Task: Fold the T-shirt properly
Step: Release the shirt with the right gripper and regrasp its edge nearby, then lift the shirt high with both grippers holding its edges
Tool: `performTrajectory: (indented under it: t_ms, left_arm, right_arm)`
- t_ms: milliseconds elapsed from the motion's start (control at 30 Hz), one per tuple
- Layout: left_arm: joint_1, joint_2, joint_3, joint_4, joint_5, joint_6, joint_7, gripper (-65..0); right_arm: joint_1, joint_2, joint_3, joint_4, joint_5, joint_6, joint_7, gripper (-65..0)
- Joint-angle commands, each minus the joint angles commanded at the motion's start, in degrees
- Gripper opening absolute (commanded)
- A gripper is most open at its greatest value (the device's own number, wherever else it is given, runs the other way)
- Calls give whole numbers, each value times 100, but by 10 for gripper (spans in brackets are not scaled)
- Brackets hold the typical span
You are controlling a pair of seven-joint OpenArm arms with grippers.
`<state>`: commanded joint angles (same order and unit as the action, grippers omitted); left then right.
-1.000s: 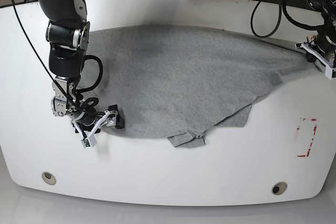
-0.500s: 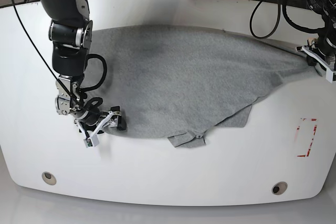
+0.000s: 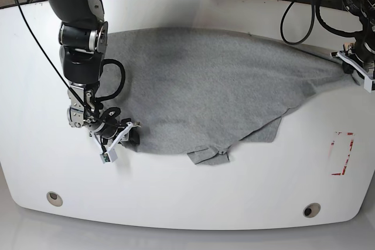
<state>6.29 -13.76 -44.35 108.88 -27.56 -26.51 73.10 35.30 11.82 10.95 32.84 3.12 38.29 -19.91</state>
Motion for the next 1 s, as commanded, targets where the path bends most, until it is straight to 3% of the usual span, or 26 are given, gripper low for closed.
performTrajectory:
  t_ms: [200,633,1000]
  left_arm:
    - [-141,0,0,0,0,0,-9,-650]
    - [-1064,9,325,9,9,35,-18,-650]
    - [-2356,9,607,9,9,97,-26,-650]
  right_arm:
    - [-202,9,9,756,0,0,-431,-650]
    - [-914,264,62,3921,53,-18,-2145,-650]
    - [-484,765,448,4976,62,0,-3077,-650]
